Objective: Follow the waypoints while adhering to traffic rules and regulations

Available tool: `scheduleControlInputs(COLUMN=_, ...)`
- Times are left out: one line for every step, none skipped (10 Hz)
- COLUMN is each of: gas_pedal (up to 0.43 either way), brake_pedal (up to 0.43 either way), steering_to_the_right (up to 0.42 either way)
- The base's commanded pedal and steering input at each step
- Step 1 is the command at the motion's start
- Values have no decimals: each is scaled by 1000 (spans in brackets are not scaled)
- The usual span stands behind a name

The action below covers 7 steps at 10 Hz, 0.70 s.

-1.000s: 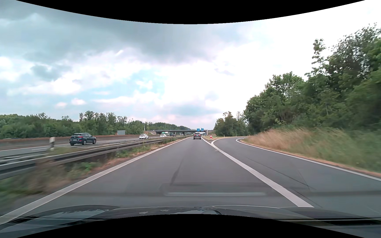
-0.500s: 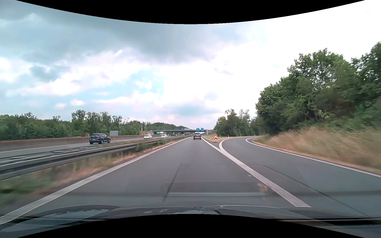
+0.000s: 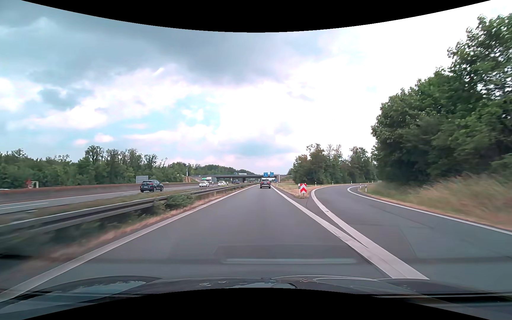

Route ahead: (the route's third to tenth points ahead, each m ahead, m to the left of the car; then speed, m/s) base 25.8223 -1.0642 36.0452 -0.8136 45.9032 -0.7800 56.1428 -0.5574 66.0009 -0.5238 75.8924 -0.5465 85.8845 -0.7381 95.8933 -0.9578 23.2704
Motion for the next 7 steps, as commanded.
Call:
scheduleControlInputs(gas_pedal=177, brake_pedal=0, steering_to_the_right=-1)
scheduleControlInputs(gas_pedal=177, brake_pedal=0, steering_to_the_right=0)
scheduleControlInputs(gas_pedal=177, brake_pedal=0, steering_to_the_right=0)
scheduleControlInputs(gas_pedal=177, brake_pedal=0, steering_to_the_right=0)
scheduleControlInputs(gas_pedal=177, brake_pedal=0, steering_to_the_right=0)
scheduleControlInputs(gas_pedal=177, brake_pedal=0, steering_to_the_right=0)
scheduleControlInputs(gas_pedal=177, brake_pedal=0, steering_to_the_right=0)
